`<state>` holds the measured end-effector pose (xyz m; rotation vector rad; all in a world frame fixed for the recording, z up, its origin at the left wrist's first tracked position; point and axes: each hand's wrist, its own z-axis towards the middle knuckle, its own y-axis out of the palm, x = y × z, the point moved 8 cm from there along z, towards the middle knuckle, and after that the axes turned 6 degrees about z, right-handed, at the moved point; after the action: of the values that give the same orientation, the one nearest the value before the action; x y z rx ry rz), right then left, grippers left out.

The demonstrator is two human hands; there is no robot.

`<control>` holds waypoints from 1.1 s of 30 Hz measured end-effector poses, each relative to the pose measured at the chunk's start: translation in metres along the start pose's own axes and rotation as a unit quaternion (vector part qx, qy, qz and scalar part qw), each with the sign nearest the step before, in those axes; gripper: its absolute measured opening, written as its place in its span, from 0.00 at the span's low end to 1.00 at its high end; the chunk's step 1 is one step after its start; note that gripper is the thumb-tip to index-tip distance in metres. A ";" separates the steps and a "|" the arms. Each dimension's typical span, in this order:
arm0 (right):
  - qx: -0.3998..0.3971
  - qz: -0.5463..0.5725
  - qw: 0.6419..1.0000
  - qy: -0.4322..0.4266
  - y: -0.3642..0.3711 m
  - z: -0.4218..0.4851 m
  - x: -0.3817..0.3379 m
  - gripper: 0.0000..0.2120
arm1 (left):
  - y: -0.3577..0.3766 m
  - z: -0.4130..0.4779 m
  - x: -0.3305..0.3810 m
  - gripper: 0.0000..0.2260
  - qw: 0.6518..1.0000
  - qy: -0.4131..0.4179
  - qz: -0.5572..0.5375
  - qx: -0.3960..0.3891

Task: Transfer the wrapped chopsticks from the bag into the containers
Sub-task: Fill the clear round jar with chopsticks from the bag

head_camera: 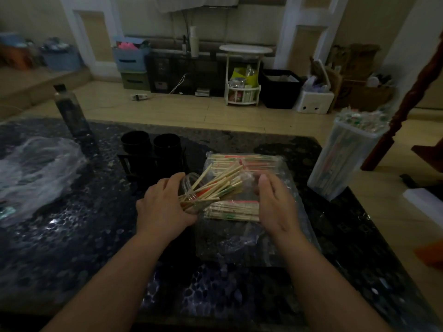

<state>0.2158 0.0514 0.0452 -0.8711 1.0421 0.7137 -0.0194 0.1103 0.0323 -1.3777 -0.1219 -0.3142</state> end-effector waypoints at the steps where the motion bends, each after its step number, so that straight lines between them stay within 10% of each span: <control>1: -0.006 -0.031 0.999 0.032 -0.001 0.003 0.009 0.16 | 0.000 0.001 -0.001 0.46 1.000 -0.006 -0.001 -0.005; 12: -0.368 -0.351 0.839 0.190 0.037 -0.032 0.062 0.11 | 0.000 0.001 -0.003 0.47 1.000 -0.011 -0.003 -0.008; 19: -0.351 -0.462 0.789 0.202 0.037 -0.036 0.099 0.23 | -0.001 0.001 -0.004 0.47 1.000 -0.011 -0.003 -0.013; 29: -0.276 -0.303 0.880 0.241 0.046 -0.031 0.111 0.47 | 0.000 0.001 -0.002 0.47 1.000 -0.010 -0.011 -0.022; 33: -0.196 -0.217 0.940 0.175 0.047 -0.021 0.092 0.26 | 0.000 0.001 -0.002 0.47 1.000 -0.011 -0.004 -0.022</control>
<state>0.1993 0.0644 -0.0578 -1.5622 0.9801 0.3988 -0.0208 0.1120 0.0317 -1.4242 -0.1391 -0.3107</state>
